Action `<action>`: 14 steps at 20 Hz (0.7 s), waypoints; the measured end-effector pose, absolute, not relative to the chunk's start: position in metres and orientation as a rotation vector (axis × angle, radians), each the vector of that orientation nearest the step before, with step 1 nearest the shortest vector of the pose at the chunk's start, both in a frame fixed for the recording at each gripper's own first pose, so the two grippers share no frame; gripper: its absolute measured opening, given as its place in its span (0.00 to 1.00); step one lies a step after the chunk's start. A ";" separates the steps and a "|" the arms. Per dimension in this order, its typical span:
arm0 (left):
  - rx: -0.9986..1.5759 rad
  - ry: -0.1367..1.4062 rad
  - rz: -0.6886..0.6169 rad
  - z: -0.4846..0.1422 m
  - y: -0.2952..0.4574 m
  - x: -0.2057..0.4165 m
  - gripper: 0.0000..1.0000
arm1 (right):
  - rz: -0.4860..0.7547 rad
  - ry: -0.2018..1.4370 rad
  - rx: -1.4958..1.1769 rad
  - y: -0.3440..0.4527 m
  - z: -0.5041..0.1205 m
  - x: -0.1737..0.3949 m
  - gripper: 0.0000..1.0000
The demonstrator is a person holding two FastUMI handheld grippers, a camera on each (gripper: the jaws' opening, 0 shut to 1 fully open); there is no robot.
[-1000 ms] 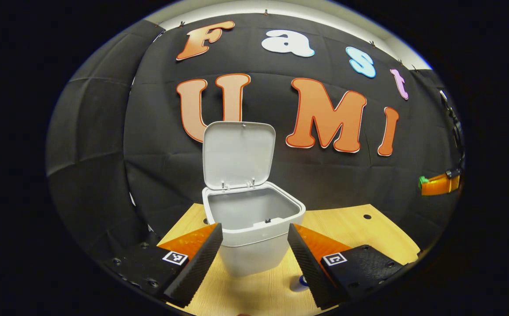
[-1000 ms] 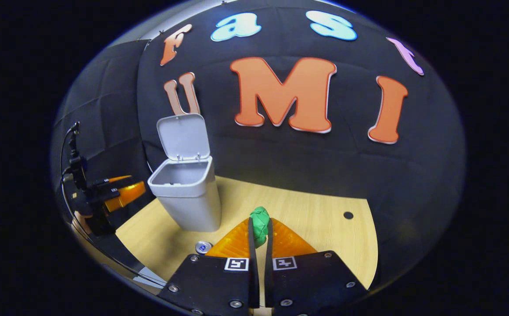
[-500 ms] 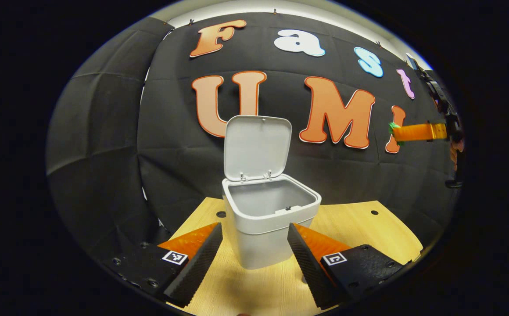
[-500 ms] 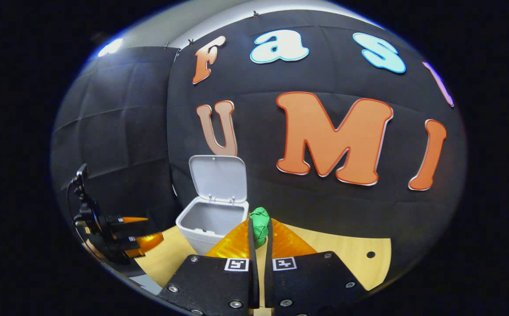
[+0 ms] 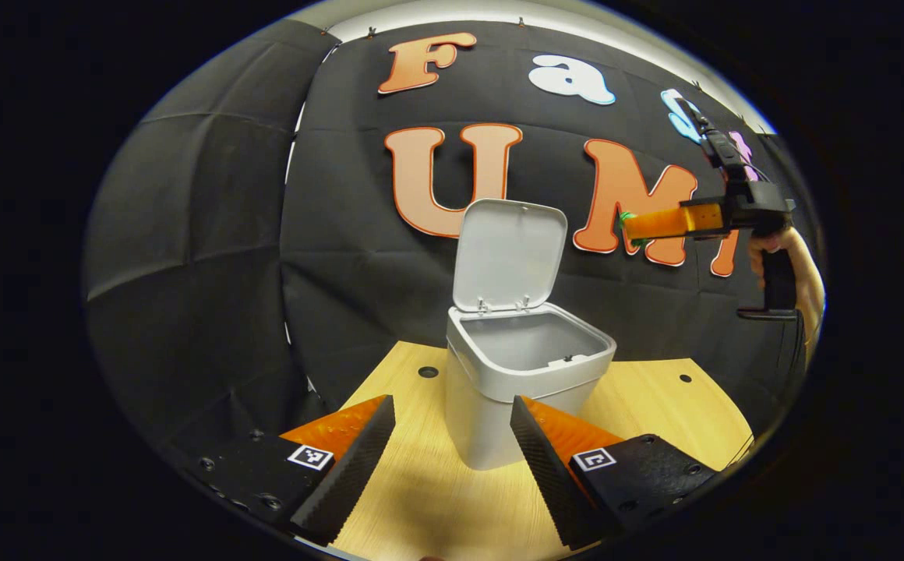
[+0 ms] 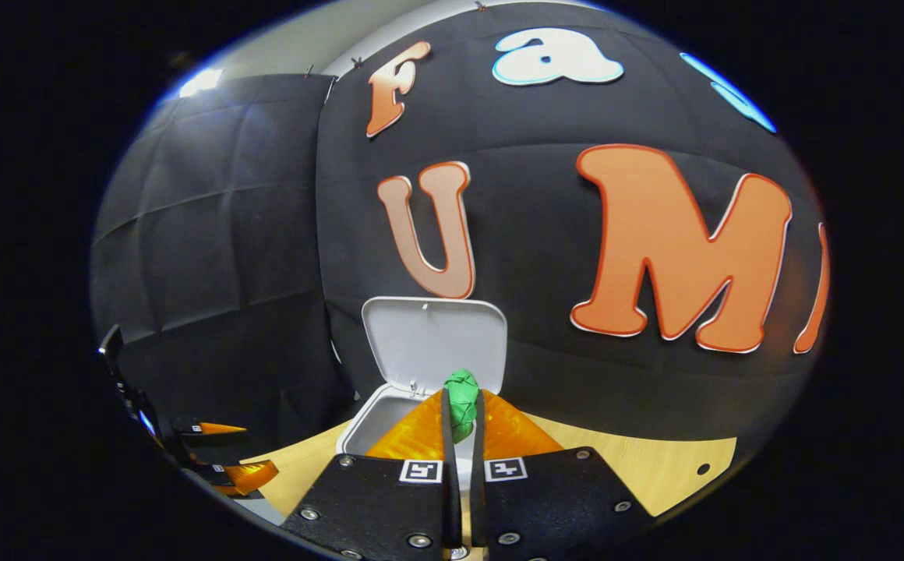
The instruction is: Press the lid of the desktop garbage bin to open it, pick up the crumpled paper on the desktop and throw it into the bin, then pick up the pop can on the desktop and drop it into the bin, and finally close the garbage bin lid.
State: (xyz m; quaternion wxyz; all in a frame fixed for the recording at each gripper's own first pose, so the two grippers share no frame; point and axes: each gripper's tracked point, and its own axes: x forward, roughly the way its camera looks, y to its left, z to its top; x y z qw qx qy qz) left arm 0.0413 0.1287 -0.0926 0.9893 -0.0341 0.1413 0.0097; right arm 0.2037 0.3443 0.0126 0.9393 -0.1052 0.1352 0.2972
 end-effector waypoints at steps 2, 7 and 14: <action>-0.065 0.285 0.030 -0.094 0.137 0.042 0.95 | 0.617 0.322 -0.247 0.364 -0.013 0.214 0.05; -0.072 0.308 0.042 -0.102 0.150 0.043 0.95 | 0.613 0.393 -0.280 0.386 -0.053 0.234 0.05; -0.083 0.322 0.049 -0.104 0.156 0.048 0.95 | 0.614 0.442 -0.281 0.382 -0.070 0.242 0.64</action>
